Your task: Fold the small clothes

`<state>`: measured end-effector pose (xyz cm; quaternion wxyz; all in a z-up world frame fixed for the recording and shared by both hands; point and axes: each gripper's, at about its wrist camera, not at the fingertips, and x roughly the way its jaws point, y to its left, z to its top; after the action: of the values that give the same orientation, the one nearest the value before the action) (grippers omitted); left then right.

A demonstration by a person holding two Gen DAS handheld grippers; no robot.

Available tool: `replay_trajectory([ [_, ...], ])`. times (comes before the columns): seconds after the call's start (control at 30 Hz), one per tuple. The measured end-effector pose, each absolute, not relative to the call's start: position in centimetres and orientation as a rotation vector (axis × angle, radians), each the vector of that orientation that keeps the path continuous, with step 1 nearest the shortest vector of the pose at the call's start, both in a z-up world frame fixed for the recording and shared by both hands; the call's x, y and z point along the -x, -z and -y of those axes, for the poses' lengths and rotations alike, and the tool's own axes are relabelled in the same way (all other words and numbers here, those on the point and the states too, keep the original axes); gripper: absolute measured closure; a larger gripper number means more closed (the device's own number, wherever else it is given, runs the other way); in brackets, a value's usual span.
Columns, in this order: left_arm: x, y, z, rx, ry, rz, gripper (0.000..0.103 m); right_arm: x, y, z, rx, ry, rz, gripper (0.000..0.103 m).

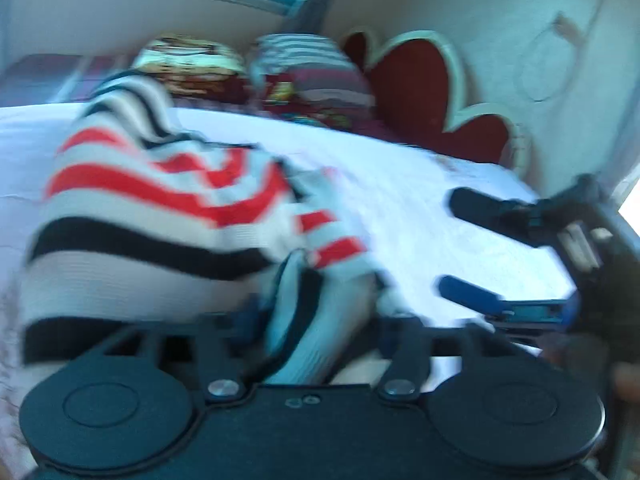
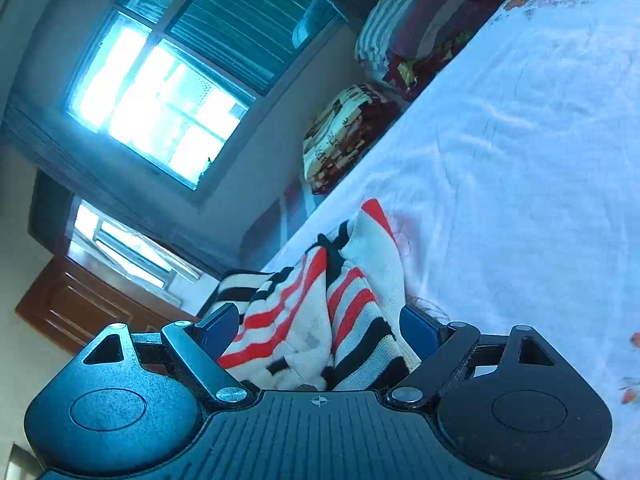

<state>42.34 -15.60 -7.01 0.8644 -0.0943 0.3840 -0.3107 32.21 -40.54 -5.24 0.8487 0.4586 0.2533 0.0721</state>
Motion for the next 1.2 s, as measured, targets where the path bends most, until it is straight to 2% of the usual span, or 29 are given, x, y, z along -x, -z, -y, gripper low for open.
replay_trajectory([
  [0.07,-41.2,5.3,14.2,0.257,0.695,-0.778,0.024,-31.8,4.7,41.0,-0.985,-0.178,-0.532,0.016],
  [0.23,-39.5,2.5,5.7,0.34,0.54,-0.623,0.024,-32.9,5.0,39.0,-1.012,-0.284,-0.626,0.016],
  [0.33,-41.3,3.6,1.3,0.395,0.416,-0.668,0.029,-34.3,6.1,37.0,-1.017,-0.309,-0.684,0.016],
  [0.43,-42.9,5.2,-0.3,0.451,0.381,-0.732,0.03,-35.6,7.3,35.7,-1.032,-0.319,-0.726,0.016],
  [0.47,-43.2,5.9,-0.6,0.464,0.379,-0.75,0.031,-36.2,7.6,35.3,-1.021,-0.319,-0.74,0.018],
  [0.5,-43.3,6.6,-0.6,0.48,0.377,-0.763,0.031,-36.7,7.7,34.8,-1.004,-0.317,-0.755,0.025],
  [0.53,-43.0,7.2,-1.3,0.496,0.374,-0.783,0.031,-37.2,7.7,34.3,-0.979,-0.301,-0.773,0.037],
  [0.57,-43.0,7.8,-1.3,0.51,0.377,-0.793,0.03,-37.8,7.7,33.8,-0.95,-0.289,-0.789,0.04],
  [0.63,-43.0,8.2,-2.0,0.534,0.367,-0.798,0.024,-38.5,7.6,33.2,-0.914,-0.293,-0.794,0.04],
  [0.8,-43.8,7.8,-3.6,0.568,0.369,-0.762,0.029,-39.8,7.5,31.9,-0.805,-0.298,-0.81,0.04],
  [0.83,-44.4,7.8,-3.6,0.557,0.362,-0.765,0.029,-39.8,7.3,31.6,-0.772,-0.297,-0.809,0.05],
  [0.87,-44.9,7.7,-3.5,0.544,0.357,-0.768,0.029,-40.0,7.1,31.1,-0.718,-0.284,-0.814,0.072],
  [0.97,-46.6,8.2,-3.0,0.537,0.367,-0.782,0.027,-40.1,6.5,30.0,-0.577,-0.262,-0.796,0.078],
  [1.07,-47.4,8.5,-2.2,0.521,0.368,-0.797,0.027,-39.3,4.8,28.6,-0.383,-0.237,-0.721,0.08],
  [1.13,-47.8,8.7,-1.3,0.517,0.382,-0.812,0.03,-38.6,3.5,28.5,-0.294,-0.217,-0.663,0.08],
  [1.2,-47.8,8.2,-0.1,0.487,0.4,-0.801,0.038,-37.7,2.1,28.7,-0.216,-0.194,-0.605,0.081],
])
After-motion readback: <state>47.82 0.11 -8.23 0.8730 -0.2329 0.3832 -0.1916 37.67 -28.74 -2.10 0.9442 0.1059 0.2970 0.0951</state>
